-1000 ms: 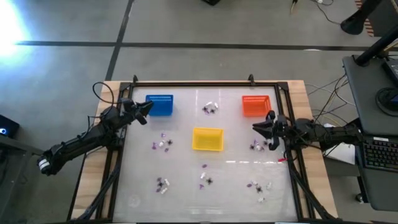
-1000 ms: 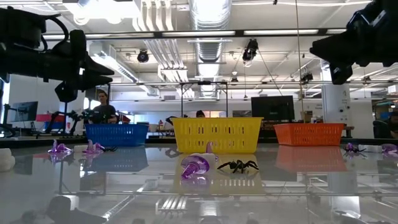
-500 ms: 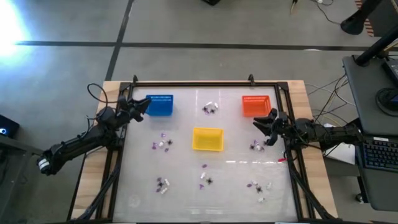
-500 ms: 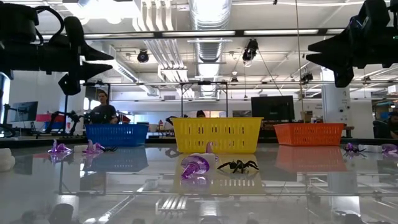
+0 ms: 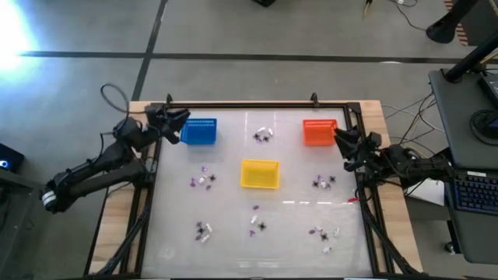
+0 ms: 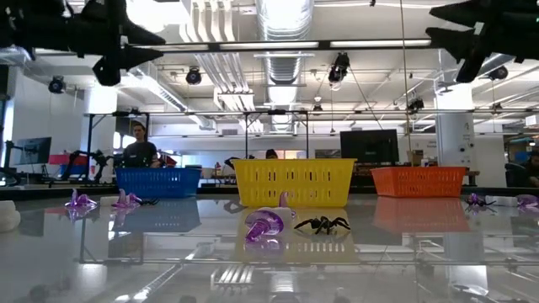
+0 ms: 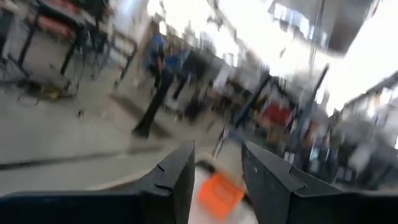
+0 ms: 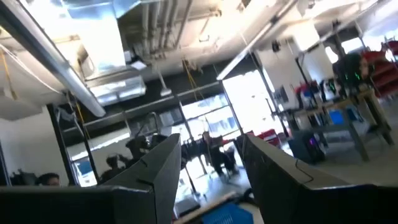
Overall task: Sort Halloween decoration
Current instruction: Put the purple witch hat toy into the orange bin
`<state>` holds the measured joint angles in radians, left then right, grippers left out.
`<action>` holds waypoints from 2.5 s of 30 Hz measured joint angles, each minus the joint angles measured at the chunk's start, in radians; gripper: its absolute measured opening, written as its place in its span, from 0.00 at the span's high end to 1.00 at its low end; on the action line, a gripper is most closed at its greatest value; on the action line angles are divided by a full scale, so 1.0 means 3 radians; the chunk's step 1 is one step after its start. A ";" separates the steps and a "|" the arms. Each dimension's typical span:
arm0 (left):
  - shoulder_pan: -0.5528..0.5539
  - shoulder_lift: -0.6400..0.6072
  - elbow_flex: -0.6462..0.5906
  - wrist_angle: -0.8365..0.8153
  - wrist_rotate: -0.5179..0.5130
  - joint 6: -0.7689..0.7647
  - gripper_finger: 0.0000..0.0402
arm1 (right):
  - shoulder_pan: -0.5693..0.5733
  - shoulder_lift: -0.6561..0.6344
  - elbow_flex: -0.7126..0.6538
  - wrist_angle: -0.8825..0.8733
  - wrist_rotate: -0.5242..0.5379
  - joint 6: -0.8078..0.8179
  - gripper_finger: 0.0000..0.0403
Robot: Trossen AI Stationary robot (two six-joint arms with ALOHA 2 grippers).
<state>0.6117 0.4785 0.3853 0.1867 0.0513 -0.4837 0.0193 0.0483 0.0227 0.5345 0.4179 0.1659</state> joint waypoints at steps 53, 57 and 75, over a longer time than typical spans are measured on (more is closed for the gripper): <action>-0.0006 0.1005 0.1345 -0.2647 0.0762 0.1489 0.75 | 0.0001 0.3160 0.2458 -0.5206 -0.0635 0.2725 0.59; -0.0006 0.1009 0.1345 -0.2645 0.0762 0.1553 0.75 | 0.0001 0.3320 0.2457 -0.5288 -0.0729 0.3007 0.59; -0.0005 0.1000 0.1401 -0.2648 0.0763 0.1785 0.75 | 0.0001 0.4038 0.2457 -0.5194 -0.1038 0.3428 0.59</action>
<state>0.6102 0.7784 0.8055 -0.6075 0.2802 0.0517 0.0196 1.2597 0.7597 -1.0236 0.1066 1.1943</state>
